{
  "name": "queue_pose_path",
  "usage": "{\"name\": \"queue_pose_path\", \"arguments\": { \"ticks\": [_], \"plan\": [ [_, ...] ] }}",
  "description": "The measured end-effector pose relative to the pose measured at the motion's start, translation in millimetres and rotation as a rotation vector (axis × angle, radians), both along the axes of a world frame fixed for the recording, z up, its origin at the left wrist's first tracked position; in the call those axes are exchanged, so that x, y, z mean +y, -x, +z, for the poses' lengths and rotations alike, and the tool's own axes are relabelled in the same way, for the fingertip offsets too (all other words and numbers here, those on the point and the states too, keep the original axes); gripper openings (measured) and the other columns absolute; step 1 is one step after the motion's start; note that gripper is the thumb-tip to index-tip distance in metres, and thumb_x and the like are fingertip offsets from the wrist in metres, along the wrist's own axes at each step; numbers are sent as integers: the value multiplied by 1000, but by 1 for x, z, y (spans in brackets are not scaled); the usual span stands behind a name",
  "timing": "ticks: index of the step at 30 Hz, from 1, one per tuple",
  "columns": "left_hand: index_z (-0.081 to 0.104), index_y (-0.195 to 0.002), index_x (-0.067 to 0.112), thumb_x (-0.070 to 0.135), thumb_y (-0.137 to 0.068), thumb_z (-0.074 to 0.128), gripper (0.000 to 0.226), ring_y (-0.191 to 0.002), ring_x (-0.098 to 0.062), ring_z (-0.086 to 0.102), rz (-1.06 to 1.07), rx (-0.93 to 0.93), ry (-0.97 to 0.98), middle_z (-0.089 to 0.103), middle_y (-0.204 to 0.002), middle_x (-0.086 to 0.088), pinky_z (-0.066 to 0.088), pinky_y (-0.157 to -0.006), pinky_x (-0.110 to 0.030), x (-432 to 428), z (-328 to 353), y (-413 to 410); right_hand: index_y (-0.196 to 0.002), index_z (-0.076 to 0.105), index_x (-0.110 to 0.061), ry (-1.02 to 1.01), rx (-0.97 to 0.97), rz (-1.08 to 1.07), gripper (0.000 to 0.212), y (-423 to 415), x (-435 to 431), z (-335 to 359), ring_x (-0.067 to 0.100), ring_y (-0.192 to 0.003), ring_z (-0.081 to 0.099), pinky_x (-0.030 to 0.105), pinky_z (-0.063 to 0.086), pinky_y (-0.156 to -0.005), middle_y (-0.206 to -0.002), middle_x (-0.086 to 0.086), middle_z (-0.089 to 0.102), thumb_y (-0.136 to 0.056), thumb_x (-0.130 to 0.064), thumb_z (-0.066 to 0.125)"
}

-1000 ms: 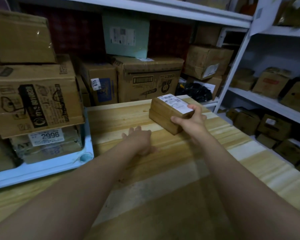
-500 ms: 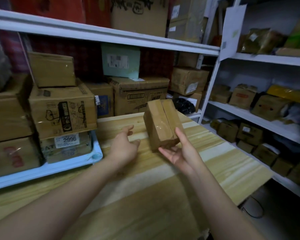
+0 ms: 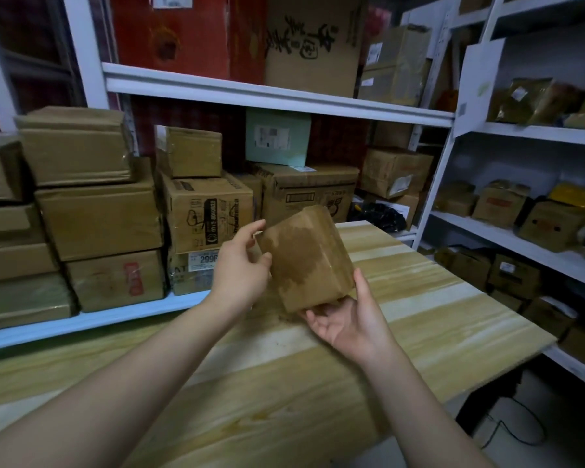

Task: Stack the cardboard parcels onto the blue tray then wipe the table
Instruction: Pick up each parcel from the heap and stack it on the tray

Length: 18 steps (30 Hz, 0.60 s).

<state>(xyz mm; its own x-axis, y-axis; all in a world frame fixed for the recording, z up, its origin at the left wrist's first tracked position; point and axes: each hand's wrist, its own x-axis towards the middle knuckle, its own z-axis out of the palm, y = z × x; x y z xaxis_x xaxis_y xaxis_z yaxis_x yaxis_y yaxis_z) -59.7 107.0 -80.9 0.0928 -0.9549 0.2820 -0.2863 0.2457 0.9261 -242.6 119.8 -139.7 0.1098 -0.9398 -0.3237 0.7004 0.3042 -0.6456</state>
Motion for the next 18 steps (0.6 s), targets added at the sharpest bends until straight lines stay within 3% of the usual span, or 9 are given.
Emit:
{"name": "queue_pose_path", "arguments": {
  "ticks": [4, 8, 11, 18],
  "plan": [
    [54, -134, 32, 5, -95, 54, 47, -87, -4, 61, -1, 7, 28, 57, -127, 5, 56, -80, -32, 7, 4, -5, -131, 59, -18, 18, -2, 21, 73, -3, 7, 7, 44, -116, 61, 41, 56, -80, -127, 21, 65, -87, -74, 44],
    [56, -129, 33, 5, -95, 53, 44, -106, -12, 58, 6, 18, 24, 58, -119, 8, 55, -80, -33, 9, 3, -6, -130, 61, -16, 53, 46, 14, 67, -1, 13, 13, 41, -117, 61, 48, 53, -92, -124, 22, 67, -90, -67, 47],
    [54, -130, 30, 7, -95, 53, 42, -103, -12, 58, 3, 32, 29, 57, -112, 11, 52, -75, -29, 9, 2, -4, -130, 61, -15, 65, 50, -32, 54, 1, 15, 13, 40, -118, 61, 51, 53, -93, -125, 21, 67, -94, -55, 52],
    [54, -131, 27, 17, -97, 53, 35, -95, -1, 59, 12, 76, 34, 66, -105, 10, 51, -88, -27, 12, 1, -6, -116, 63, -11, 6, 51, -147, 31, 6, 12, 3, 38, -117, 61, 55, 45, -106, -124, 21, 67, -98, -36, 56]
  ]
}}
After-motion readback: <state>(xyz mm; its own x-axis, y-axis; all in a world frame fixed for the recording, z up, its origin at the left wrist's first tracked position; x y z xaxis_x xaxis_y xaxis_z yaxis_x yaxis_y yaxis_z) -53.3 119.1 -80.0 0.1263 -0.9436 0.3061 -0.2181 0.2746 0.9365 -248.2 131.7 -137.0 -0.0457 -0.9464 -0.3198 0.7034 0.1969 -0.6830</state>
